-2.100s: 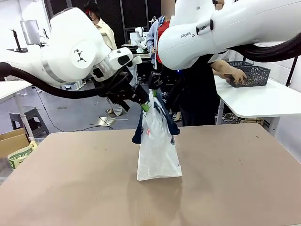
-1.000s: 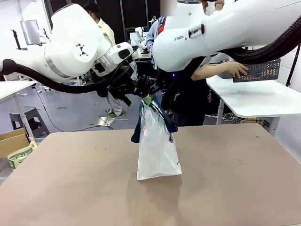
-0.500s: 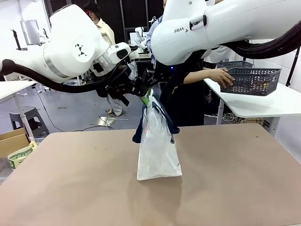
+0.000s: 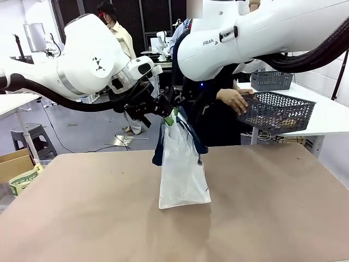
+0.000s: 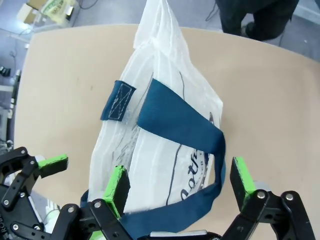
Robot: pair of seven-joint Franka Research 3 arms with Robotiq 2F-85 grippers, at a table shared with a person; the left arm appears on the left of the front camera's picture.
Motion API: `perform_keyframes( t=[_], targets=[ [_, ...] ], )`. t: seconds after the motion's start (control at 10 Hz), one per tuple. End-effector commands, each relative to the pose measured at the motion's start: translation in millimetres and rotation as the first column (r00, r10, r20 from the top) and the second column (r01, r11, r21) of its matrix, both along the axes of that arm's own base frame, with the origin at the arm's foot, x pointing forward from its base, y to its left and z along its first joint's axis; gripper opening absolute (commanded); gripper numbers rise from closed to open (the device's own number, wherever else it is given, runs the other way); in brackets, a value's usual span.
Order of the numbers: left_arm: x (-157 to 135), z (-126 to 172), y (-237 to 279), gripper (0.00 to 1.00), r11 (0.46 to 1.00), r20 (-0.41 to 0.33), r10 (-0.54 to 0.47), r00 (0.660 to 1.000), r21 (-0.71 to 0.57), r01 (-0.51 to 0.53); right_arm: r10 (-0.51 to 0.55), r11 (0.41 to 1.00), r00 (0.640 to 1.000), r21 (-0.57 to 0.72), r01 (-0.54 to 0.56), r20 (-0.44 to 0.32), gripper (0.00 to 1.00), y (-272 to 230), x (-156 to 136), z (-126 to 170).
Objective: Transfer purchased items from the store into the shopping bag.
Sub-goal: Open the Reusable shopping bag in the center of the table.
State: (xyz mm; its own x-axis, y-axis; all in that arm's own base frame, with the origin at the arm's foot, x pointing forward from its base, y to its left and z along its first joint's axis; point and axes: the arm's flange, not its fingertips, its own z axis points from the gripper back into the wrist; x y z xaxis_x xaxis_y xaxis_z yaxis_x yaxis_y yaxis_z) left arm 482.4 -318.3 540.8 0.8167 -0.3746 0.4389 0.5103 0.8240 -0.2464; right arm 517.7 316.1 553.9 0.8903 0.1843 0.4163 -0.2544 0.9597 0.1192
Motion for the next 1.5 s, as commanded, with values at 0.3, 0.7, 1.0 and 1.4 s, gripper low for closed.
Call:
perform_keyframes(
  t=[0.3, 0.7, 1.0, 1.4],
  targets=[
    [8, -5, -3, 1.0, 1.0, -0.039, 0.028, 0.999, -0.008, -0.028, 0.001, 1.0, 0.999, -0.001, -0.001, -0.036, 1.0, -8, 5, -8],
    [8, -12, -6, 1.0, 1.0, -0.057, 0.006, 0.998, 0.026, -0.004, -0.019, 1.0, 0.994, -0.019, 0.017, -0.104, 1.0, -12, 14, -27],
    [7, -17, -3, 1.0, 0.999, -0.045, -0.013, 0.999, 0.042, 0.015, -0.02, 1.0, 0.998, -0.015, 0.019, -0.059, 1.0, -11, 12, -15],
    [4, -15, 1, 1.0, 0.999, -0.018, -0.024, 1.0, 0.027, 0.024, 0.025, 0.999, 1.0, 0.027, -0.025, 0.016, 1.0, 3, 13, 11]
  ],
)
